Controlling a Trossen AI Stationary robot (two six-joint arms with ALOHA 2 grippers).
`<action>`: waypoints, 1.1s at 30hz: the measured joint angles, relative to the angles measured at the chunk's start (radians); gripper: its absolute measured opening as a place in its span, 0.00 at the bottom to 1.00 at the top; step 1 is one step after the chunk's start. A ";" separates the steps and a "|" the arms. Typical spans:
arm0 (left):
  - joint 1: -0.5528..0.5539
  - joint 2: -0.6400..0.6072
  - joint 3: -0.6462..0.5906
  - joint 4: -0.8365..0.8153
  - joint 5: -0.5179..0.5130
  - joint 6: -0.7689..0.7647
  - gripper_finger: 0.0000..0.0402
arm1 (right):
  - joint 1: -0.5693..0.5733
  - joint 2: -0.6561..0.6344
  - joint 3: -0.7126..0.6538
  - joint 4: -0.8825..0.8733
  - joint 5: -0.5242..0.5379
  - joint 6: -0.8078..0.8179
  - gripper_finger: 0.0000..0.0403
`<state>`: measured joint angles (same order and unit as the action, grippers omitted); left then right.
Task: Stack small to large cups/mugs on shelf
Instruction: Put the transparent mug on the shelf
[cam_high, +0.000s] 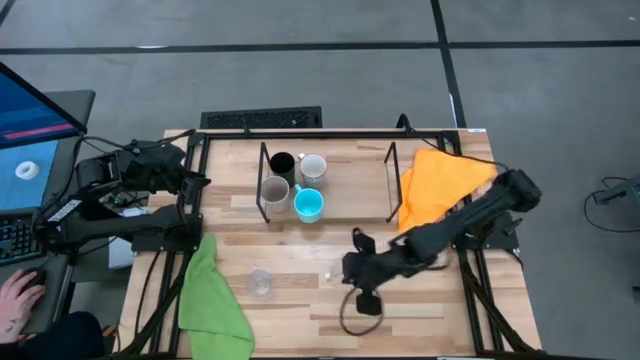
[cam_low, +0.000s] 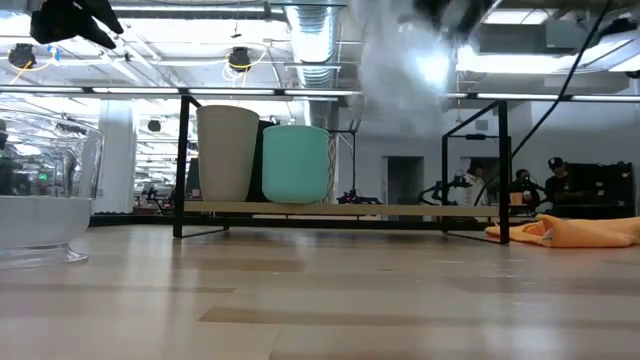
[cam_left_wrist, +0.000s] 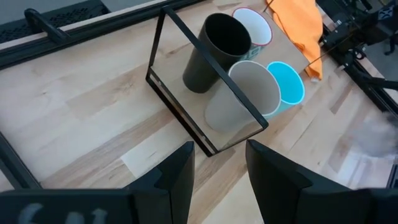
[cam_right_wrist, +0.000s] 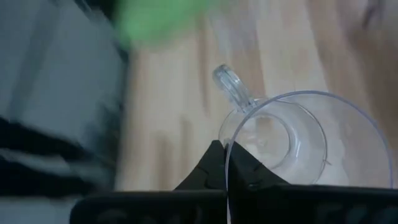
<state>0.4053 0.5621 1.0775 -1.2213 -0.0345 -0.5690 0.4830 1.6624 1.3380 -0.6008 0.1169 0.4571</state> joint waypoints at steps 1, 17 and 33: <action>0.000 0.000 0.000 0.000 0.000 0.000 0.34 | 0.017 -0.029 0.010 0.029 0.024 0.007 0.01; 0.000 0.000 0.000 0.000 0.001 0.011 0.34 | 0.413 -0.304 0.027 1.127 0.131 -0.825 0.01; 0.000 0.000 0.000 0.000 -0.006 0.007 0.34 | 0.499 -0.303 0.026 1.073 0.360 -0.949 0.01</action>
<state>0.4053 0.5621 1.0775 -1.2213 -0.0403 -0.5621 0.9816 1.3594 1.3640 0.4724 0.4768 -0.4920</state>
